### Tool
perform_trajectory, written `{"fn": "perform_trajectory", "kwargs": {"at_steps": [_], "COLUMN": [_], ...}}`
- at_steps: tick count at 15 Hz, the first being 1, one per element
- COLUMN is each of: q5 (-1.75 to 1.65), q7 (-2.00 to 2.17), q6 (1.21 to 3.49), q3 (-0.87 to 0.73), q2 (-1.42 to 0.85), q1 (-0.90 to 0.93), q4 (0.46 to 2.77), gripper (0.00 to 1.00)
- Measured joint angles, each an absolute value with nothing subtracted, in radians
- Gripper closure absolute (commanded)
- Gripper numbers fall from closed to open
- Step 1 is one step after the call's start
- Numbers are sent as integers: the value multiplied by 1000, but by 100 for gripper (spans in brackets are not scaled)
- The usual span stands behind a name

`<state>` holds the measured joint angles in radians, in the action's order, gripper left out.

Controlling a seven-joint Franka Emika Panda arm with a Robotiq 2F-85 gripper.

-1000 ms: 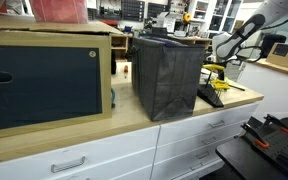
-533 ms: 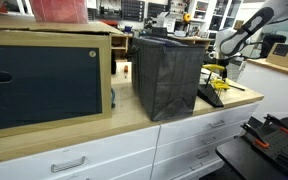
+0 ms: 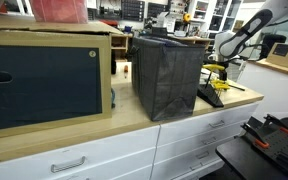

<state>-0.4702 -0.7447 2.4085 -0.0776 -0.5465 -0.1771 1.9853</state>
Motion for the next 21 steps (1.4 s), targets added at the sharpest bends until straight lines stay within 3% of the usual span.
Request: {"fn": "perform_trajectory", "kwargs": {"at_steps": [1,3,5,10,11,13,15,19,20,21], "q5": [-470,-469,-467,-466,-466,-466,-466,-466,-465,-465], "q7": [-745,-745,-745,-745,-745,-745,-745,-745,-744,-744], "q6": [2408,2409,2409,2413,2416,2425,2429,2430,2430,2430], "q3": [-78,-78,-77,-77,-77,-77,-77,-76,-76,-75], "q2": [-546,-546,-546,-550,-553,-559,-566,-572,-572,-572], "q1": [-177,-177,-177,-177,-177,-177,-177,-176,-176,-176], "q4": [1985,1985,1985,1980,1979,1974,1969,1965,1964,1963], "gripper": [57,63,54,16,17,48,55,87,89,83]}}
